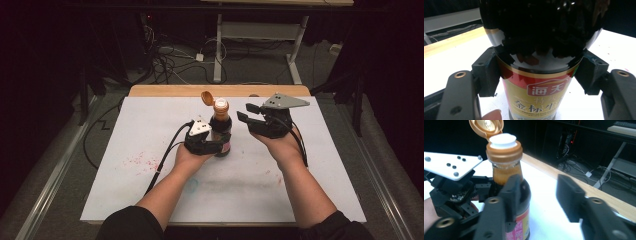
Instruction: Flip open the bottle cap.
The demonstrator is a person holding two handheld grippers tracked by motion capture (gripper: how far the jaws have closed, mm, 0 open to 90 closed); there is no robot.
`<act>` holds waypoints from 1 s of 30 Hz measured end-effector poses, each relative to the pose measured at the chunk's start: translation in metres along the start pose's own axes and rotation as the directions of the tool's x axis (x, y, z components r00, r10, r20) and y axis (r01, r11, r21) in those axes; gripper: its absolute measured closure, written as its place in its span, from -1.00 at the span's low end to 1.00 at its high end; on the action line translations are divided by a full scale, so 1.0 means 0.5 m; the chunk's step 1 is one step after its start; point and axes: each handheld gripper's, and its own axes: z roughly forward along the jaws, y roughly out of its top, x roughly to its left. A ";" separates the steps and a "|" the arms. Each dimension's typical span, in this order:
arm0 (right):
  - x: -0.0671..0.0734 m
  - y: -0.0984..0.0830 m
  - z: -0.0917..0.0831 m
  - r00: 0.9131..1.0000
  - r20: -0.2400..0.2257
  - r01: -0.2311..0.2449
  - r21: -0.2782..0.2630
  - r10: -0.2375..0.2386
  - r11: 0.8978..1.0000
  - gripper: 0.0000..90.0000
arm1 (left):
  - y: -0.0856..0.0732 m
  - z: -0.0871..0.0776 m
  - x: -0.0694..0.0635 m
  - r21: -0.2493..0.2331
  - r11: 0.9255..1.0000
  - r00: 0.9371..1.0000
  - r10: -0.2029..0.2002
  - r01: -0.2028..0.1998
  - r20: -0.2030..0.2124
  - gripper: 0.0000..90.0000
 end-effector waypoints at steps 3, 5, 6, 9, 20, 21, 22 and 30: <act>-0.007 -0.013 0.002 1.000 -0.003 -0.016 0.001 0.016 1.000 -0.23 | 0.001 -0.001 0.001 0.006 1.000 1.000 0.004 -0.004 0.000 -0.38; -0.013 -0.021 0.006 1.000 -0.002 -0.022 0.013 0.022 1.000 -0.49 | 0.001 -0.002 0.001 0.010 1.000 1.000 0.006 -0.006 -0.002 -0.38; -0.015 -0.028 0.007 1.000 0.003 -0.027 0.015 0.027 1.000 -0.61 | 0.002 -0.002 0.002 0.013 1.000 1.000 0.008 -0.008 -0.001 -0.38; -0.020 -0.043 0.009 0.999 0.018 -0.038 0.014 0.038 0.999 -0.84 | 0.003 -0.003 0.003 0.018 1.000 1.000 0.012 -0.012 -0.003 -0.38; -0.032 -0.098 0.018 0.995 0.052 -0.089 0.037 0.087 0.995 -0.99 | 0.003 -0.005 0.004 0.030 0.999 1.000 0.023 -0.023 -0.003 -0.38; -0.032 -0.105 0.018 0.995 0.059 -0.089 0.041 0.086 0.995 -0.99 | 0.003 -0.006 0.004 0.033 0.999 1.000 0.026 -0.026 -0.002 -0.39; -0.032 -0.109 0.019 0.994 0.064 -0.089 0.041 0.086 0.995 -0.99 | 0.004 -0.007 0.005 0.036 0.999 1.000 0.030 -0.030 0.001 -0.39; -0.034 -0.157 0.029 0.992 0.067 -0.112 0.073 0.107 0.991 -0.99 | -0.015 0.001 0.018 0.074 0.997 1.000 -0.017 0.018 -0.017 -0.64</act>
